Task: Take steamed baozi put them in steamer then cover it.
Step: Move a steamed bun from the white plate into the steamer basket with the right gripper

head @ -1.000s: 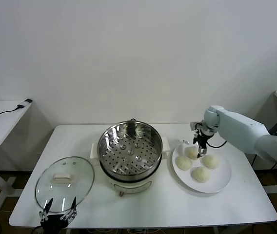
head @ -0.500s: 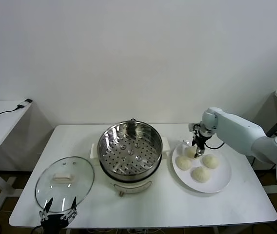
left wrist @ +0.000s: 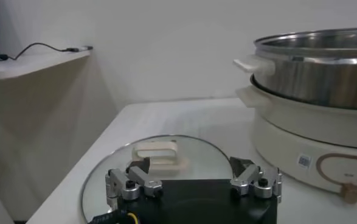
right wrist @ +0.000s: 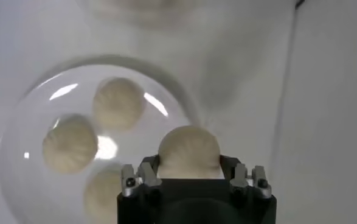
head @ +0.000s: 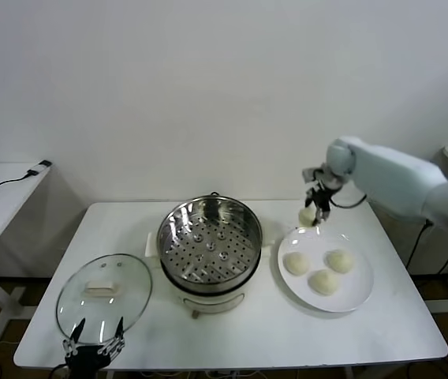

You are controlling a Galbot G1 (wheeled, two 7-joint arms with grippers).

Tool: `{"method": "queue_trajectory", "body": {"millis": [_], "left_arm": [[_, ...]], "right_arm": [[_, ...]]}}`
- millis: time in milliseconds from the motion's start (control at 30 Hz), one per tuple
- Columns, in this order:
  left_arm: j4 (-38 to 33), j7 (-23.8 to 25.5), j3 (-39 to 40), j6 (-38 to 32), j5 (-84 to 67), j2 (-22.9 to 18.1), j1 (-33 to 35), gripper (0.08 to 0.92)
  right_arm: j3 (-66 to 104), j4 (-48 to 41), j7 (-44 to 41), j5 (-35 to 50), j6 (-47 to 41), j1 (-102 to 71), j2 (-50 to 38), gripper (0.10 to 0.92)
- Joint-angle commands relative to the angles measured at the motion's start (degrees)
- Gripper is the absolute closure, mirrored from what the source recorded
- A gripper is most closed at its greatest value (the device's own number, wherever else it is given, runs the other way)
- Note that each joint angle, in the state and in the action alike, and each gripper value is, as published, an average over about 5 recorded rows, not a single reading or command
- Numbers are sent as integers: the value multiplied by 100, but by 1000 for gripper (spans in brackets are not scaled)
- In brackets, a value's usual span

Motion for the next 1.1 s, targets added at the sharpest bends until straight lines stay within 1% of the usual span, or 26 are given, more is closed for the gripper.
{"method": "queue_trajectory", "body": {"millis": [33,100,167,267,333,467,533,600,667,1100], "left_arm": [[-28,0,6,10,10,12,-2,177],[-51,0,18,13,17,0,-5,177],[-79,-2,32,14,24,-20,-3,177],[-129,-4,42,12,26,-53,16,177],[-157,-6,37,10,20,-67,35,177],[-204,-7,18,12,15,-82,59,177],[-225,-6,14,18,18,-91,62,177],[-239,-5,16,20,28,-103,63,177],[-238,-5,20,16,41,-109,67,177],[-166,-19,56,-106,39,-135,120,177]], "right_arm": [[-441,2338,30,472,1245,2072,673,355],[-366,2909,244,313,1558,1935,865,355],[-315,3278,421,-77,1845,1672,993,355],[-278,3372,593,-908,2178,1204,1095,355],[-252,3079,734,-1579,2405,889,1161,355],[-5,2010,1125,-2973,2855,152,1373,355],[151,1525,1329,-3402,2973,-188,1486,355],[250,1148,1488,-3635,3019,-478,1596,355],[275,951,1551,-3703,3022,-674,1670,355],[353,320,1756,-3978,3010,-1267,1901,355]]}}
